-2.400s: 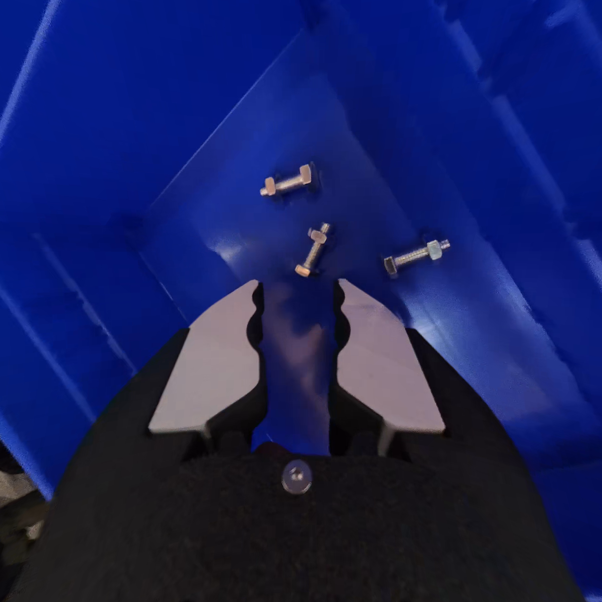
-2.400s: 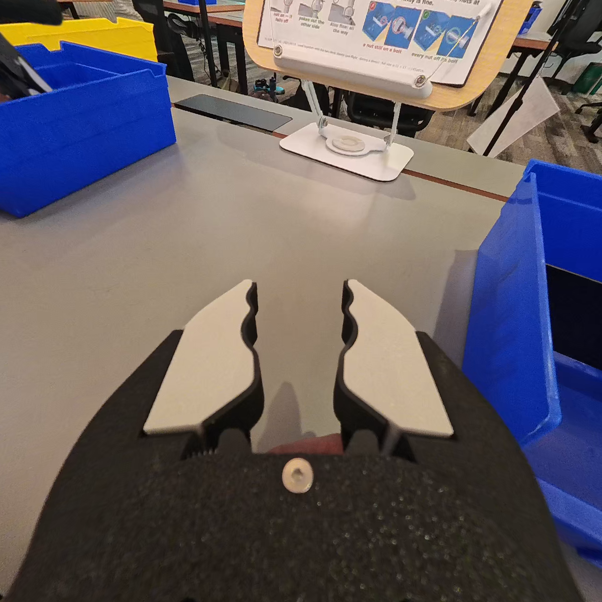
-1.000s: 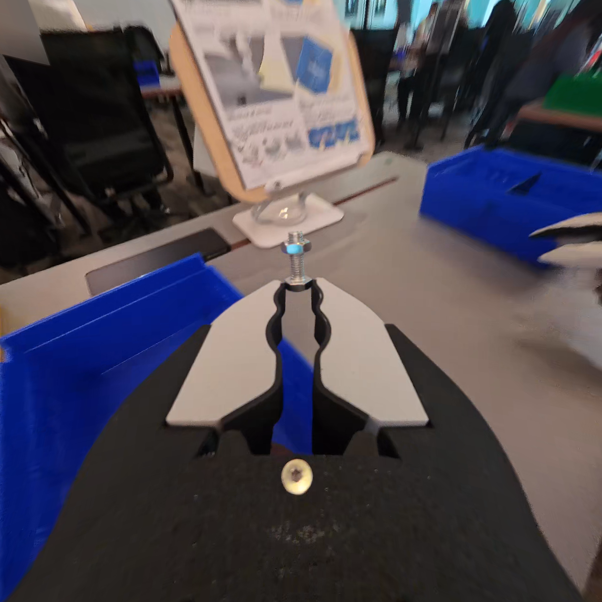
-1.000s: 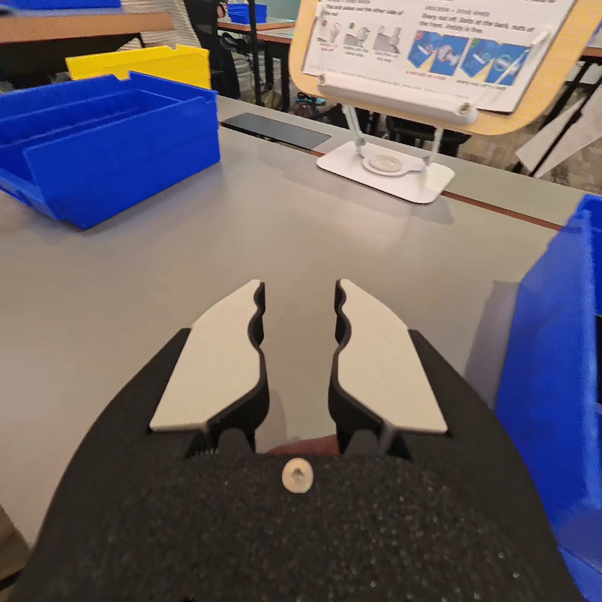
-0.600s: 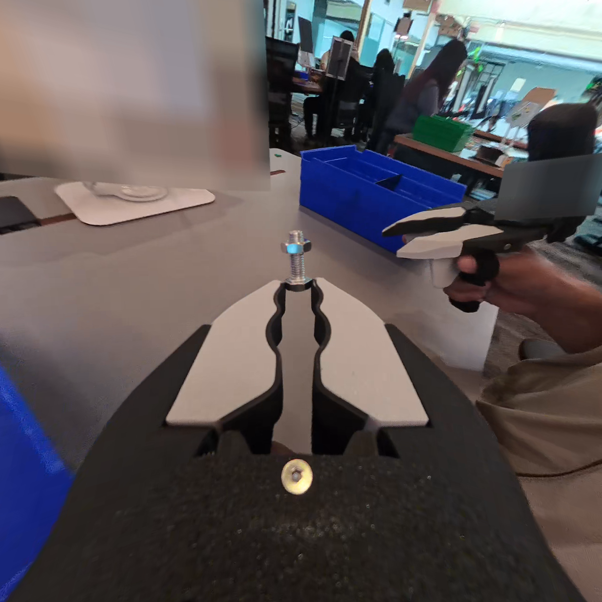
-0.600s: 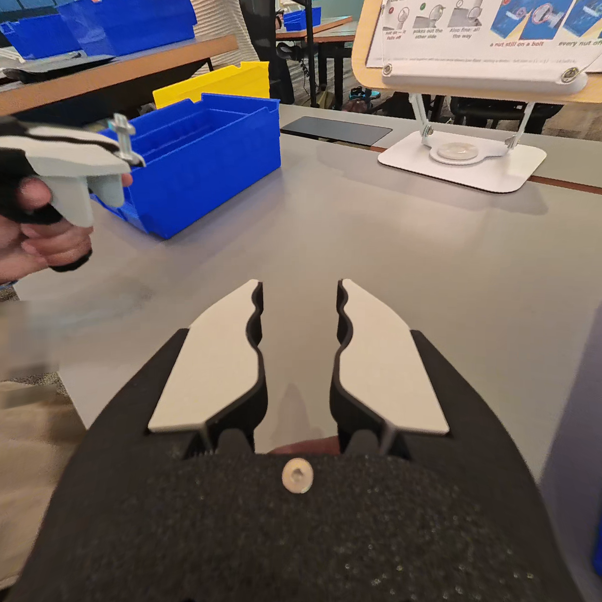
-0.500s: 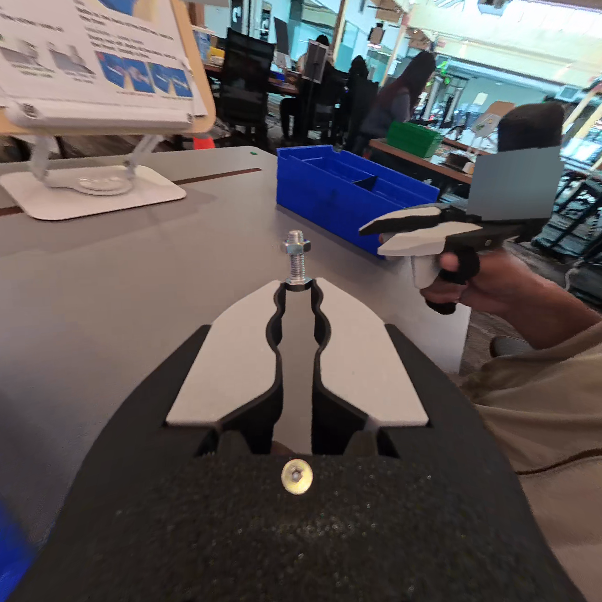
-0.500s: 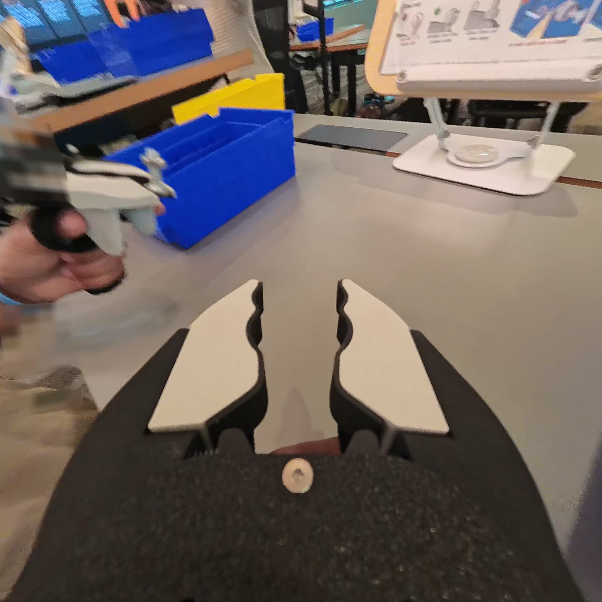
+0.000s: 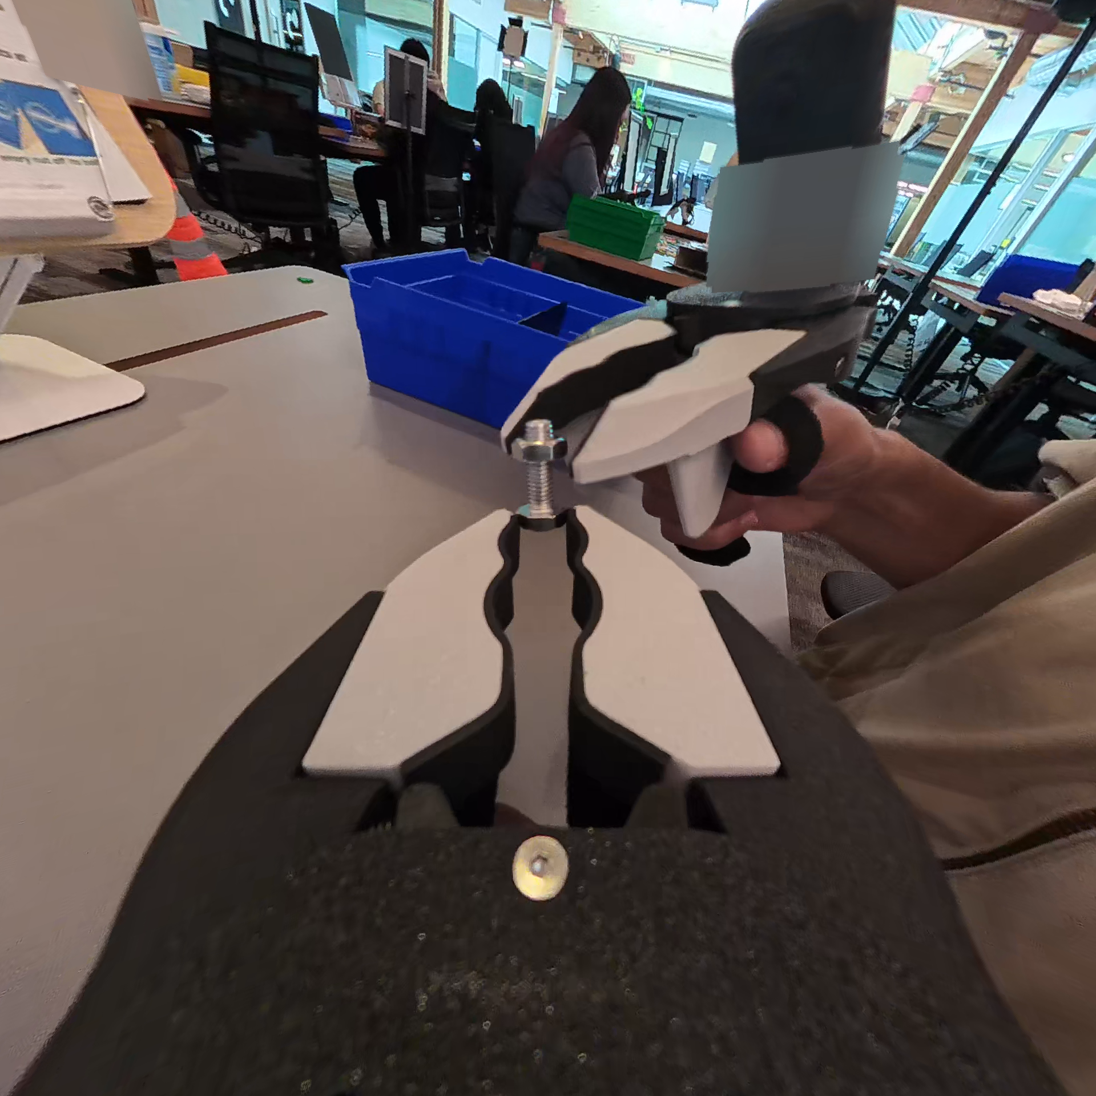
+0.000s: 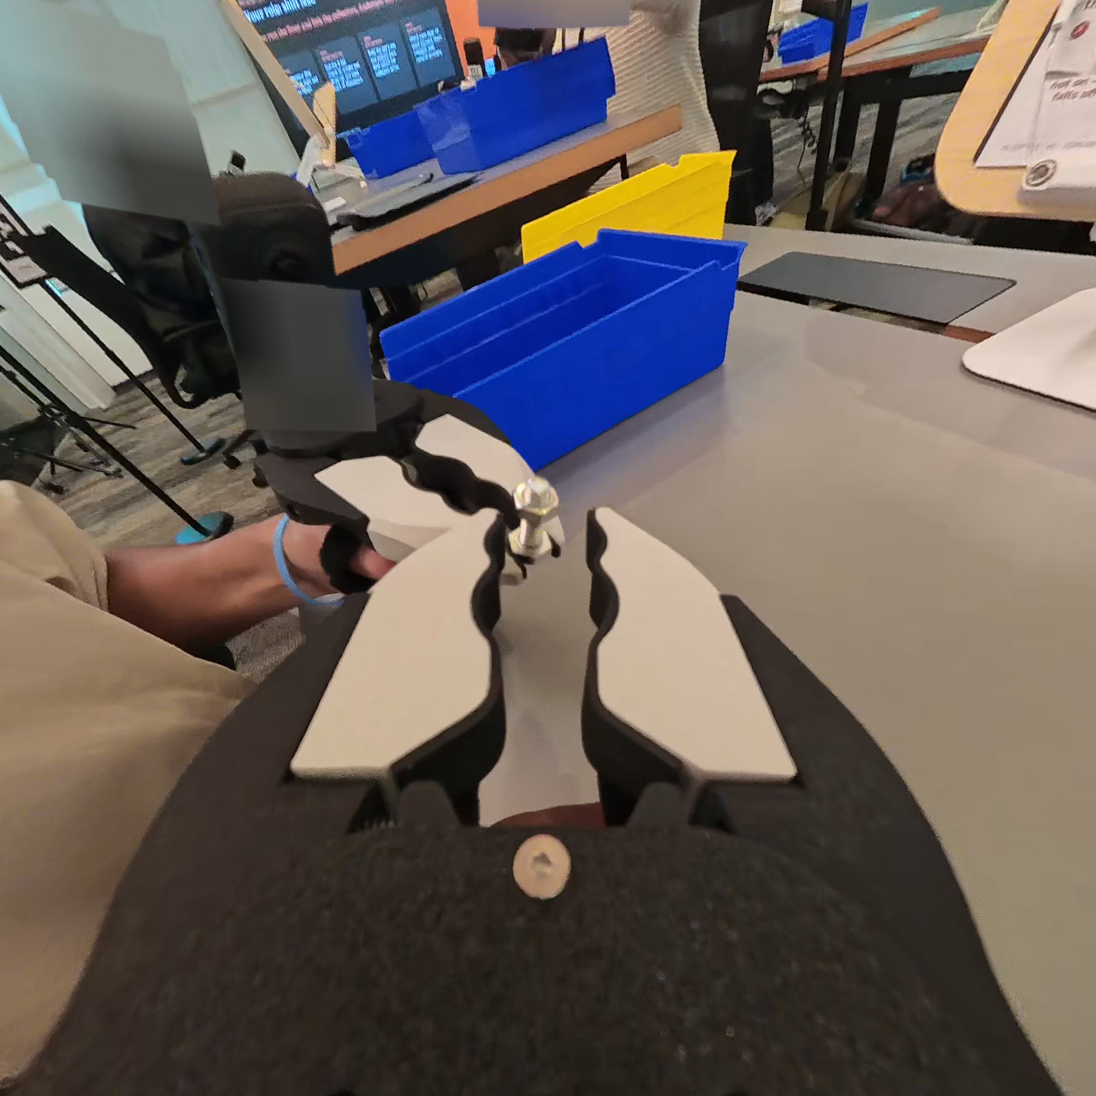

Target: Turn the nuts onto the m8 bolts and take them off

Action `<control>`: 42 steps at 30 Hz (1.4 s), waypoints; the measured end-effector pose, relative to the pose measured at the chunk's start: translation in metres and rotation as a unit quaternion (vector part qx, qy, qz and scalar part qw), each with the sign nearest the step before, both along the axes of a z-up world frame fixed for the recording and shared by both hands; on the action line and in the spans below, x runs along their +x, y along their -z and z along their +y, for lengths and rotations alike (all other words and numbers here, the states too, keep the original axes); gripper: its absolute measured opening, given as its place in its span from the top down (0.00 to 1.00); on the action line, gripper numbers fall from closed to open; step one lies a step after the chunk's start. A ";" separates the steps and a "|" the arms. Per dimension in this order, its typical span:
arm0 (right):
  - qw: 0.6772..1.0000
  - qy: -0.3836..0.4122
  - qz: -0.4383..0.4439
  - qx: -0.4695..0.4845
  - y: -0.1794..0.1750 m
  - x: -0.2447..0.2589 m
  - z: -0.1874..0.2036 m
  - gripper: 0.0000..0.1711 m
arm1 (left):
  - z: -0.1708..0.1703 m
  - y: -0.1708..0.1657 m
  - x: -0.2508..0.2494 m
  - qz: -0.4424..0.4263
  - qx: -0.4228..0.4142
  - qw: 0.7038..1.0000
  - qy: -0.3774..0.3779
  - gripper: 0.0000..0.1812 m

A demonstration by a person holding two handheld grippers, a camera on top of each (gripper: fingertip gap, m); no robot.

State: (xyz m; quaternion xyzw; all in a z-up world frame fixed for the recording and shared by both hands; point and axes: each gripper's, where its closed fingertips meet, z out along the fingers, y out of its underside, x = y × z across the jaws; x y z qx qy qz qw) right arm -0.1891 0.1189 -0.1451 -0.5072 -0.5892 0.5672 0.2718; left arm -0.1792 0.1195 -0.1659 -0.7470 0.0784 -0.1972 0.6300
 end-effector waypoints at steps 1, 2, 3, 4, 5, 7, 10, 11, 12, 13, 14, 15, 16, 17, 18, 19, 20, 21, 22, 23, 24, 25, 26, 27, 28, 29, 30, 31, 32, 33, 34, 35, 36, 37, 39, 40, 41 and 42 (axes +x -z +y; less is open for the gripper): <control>1.000 -0.002 0.003 -0.004 -0.001 0.001 0.000 0.88 | 0.001 0.001 0.002 0.003 -0.002 1.000 0.005 0.92; 1.000 -0.008 0.001 -0.008 -0.001 0.002 0.000 0.92 | 0.001 0.002 0.002 0.006 -0.002 1.000 0.004 0.92; 1.000 -0.010 0.000 -0.011 -0.001 0.002 0.000 0.92 | 0.001 0.002 0.003 0.005 -0.002 1.000 0.006 0.92; 1.000 -0.012 0.001 -0.011 -0.001 0.003 0.000 0.92 | 0.001 0.002 0.004 0.002 -0.003 1.000 0.011 0.92; 1.000 -0.014 0.002 -0.011 -0.001 0.003 0.000 0.92 | 0.001 0.001 0.005 -0.001 -0.002 1.000 0.014 0.92; 1.000 -0.025 0.004 -0.010 -0.001 0.005 -0.002 0.92 | -0.001 0.001 0.007 -0.005 -0.003 1.000 0.024 0.92; 0.997 -0.070 0.018 0.002 -0.004 0.010 -0.008 0.92 | -0.006 -0.003 0.013 -0.021 0.001 0.998 0.054 0.92; 0.996 -0.089 0.023 0.009 -0.005 0.012 -0.009 0.92 | -0.008 -0.003 0.015 -0.024 0.003 0.998 0.061 0.92; 0.994 -0.110 0.024 0.013 -0.004 0.015 -0.010 0.92 | -0.009 -0.003 0.017 -0.025 0.002 0.997 0.069 0.92; 0.991 -0.133 0.026 0.011 -0.004 0.017 -0.012 0.92 | -0.011 -0.003 0.020 -0.028 0.001 0.997 0.078 0.92; 0.987 -0.156 0.030 0.005 -0.005 0.020 -0.014 0.92 | -0.013 -0.005 0.023 -0.033 0.004 0.996 0.087 0.92; 0.984 -0.177 0.035 -0.003 -0.006 0.023 -0.014 0.92 | -0.014 -0.006 0.026 -0.039 0.004 0.995 0.094 0.92; 0.980 -0.194 0.037 -0.012 -0.006 0.026 -0.014 0.92 | -0.015 -0.007 0.027 -0.041 0.007 0.994 0.099 0.92; 0.979 -0.198 0.035 -0.014 -0.005 0.026 -0.011 0.91 | -0.015 -0.007 0.027 -0.036 0.008 0.995 0.097 0.92; 0.983 -0.181 0.031 -0.004 -0.001 0.023 -0.003 0.92 | -0.016 -0.008 0.027 -0.033 0.010 0.995 0.096 0.92; 0.986 -0.163 0.028 0.006 0.003 0.021 0.005 0.91 | -0.017 -0.009 0.026 -0.037 0.013 0.995 0.094 0.92; 0.985 -0.167 0.034 0.002 0.001 0.024 0.006 0.89 | -0.016 -0.009 0.023 -0.037 0.012 0.996 0.086 0.92; 0.984 -0.169 0.045 -0.013 -0.004 0.027 0.005 0.86 | -0.015 -0.007 0.020 -0.032 0.008 0.996 0.079 0.92; 0.986 -0.155 0.055 -0.022 -0.008 0.027 0.007 0.84 | -0.015 -0.006 0.018 -0.032 0.007 0.997 0.075 0.92; 0.989 -0.137 0.058 -0.022 -0.010 0.026 0.007 0.82 | -0.015 -0.006 0.017 -0.039 0.008 0.996 0.075 0.92; 0.990 -0.123 0.057 -0.019 -0.010 0.024 0.005 0.82 | -0.015 -0.005 0.018 -0.044 0.008 0.996 0.076 0.92; 0.992 -0.115 0.055 -0.019 -0.010 0.023 0.002 0.82 | -0.014 -0.004 0.018 -0.043 0.007 0.996 0.076 0.92; 0.992 -0.112 0.054 -0.021 -0.010 0.022 -0.003 0.82 | -0.014 -0.003 0.018 -0.040 0.006 0.996 0.075 0.92; 0.992 -0.109 0.056 -0.024 -0.011 0.020 -0.007 0.81 | -0.014 -0.003 0.020 -0.041 0.005 0.996 0.079 0.92; 0.993 -0.103 0.058 -0.026 -0.011 0.018 -0.009 0.81 | -0.014 -0.003 0.022 -0.041 0.006 0.996 0.082 0.92; 0.993 -0.096 0.057 -0.022 -0.010 0.016 -0.009 0.81 | -0.014 -0.004 0.023 -0.041 0.008 0.996 0.083 0.92; 0.994 -0.091 0.054 -0.017 -0.007 0.014 -0.007 0.82 | -0.016 -0.005 0.024 -0.042 0.009 0.995 0.088 0.92; 0.994 -0.089 0.053 -0.018 -0.006 0.014 -0.005 0.81 | -0.015 -0.005 0.024 -0.040 0.007 0.996 0.085 0.92; 0.994 -0.091 0.050 -0.024 -0.004 0.015 -0.003 0.80 | -0.015 -0.005 0.024 -0.037 0.009 0.996 0.082 0.92; 0.994 -0.092 0.047 -0.027 -0.003 0.016 -0.001 0.79 | -0.016 -0.005 0.024 -0.039 0.008 0.996 0.084 0.92; 0.995 -0.089 0.044 -0.027 -0.001 0.017 0.001 0.78 | -0.015 -0.006 0.023 -0.041 0.009 0.996 0.081 0.92; 0.995 -0.090 0.042 -0.024 0.001 0.019 0.003 0.78 | -0.015 -0.006 0.022 -0.041 0.011 0.996 0.079 0.92; 0.994 -0.094 0.042 -0.024 0.002 0.020 0.002 0.78 | -0.016 -0.005 0.023 -0.043 0.010 0.996 0.082 0.92; 0.994 -0.097 0.044 -0.026 0.002 0.021 0.001 0.79 | -0.015 -0.006 0.024 -0.045 0.012 0.995 0.084 0.92; 0.994 -0.096 0.044 -0.021 0.001 0.021 0.001 0.79 | -0.016 -0.006 0.025 -0.048 0.011 0.995 0.086 0.92; 0.994 -0.098 0.044 -0.021 0.001 0.022 0.000 0.79 | -0.016 -0.006 0.025 -0.046 0.013 0.995 0.085 0.92; 0.994 -0.101 0.045 -0.024 0.001 0.022 -0.001 0.79 | -0.016 -0.008 0.025 -0.051 0.016 0.995 0.085 0.92; 0.993 -0.104 0.046 -0.027 0.001 0.023 -0.002 0.79 | -0.017 -0.009 0.024 -0.056 0.016 0.994 0.088 0.92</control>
